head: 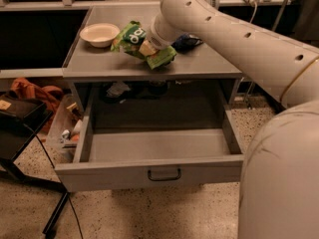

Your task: Pick green rice chip bag from top drawer and place on counter

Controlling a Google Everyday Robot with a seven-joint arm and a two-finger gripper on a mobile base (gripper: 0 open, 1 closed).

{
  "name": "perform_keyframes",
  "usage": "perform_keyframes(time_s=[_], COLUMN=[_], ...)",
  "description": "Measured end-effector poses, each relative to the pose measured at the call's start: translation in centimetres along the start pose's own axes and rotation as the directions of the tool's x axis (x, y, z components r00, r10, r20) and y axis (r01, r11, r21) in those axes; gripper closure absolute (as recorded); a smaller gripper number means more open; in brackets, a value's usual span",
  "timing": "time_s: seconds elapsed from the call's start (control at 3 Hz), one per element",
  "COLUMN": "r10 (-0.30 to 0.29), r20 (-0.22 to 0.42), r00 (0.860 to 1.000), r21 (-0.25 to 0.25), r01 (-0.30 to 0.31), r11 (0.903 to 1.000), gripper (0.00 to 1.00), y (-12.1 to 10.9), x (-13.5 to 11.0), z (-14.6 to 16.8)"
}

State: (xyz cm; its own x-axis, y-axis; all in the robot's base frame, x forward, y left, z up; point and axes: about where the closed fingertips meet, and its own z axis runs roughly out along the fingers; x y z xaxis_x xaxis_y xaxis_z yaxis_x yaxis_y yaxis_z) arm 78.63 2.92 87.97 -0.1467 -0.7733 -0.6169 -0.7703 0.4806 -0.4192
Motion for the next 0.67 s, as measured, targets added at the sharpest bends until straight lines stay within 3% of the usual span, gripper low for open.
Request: perform_keyframes(time_s=[0.33, 0.67], r10=[-0.048, -0.112], r20=[0.04, 0.095], r00=[0.998, 0.989], r21=[-0.029, -0.075], r01=[0.049, 0.12], r11=[0.9984, 0.99], gripper=[0.12, 0.0], y=[0.44, 1.35], x=[0.32, 0.28], z=[0.89, 1.08])
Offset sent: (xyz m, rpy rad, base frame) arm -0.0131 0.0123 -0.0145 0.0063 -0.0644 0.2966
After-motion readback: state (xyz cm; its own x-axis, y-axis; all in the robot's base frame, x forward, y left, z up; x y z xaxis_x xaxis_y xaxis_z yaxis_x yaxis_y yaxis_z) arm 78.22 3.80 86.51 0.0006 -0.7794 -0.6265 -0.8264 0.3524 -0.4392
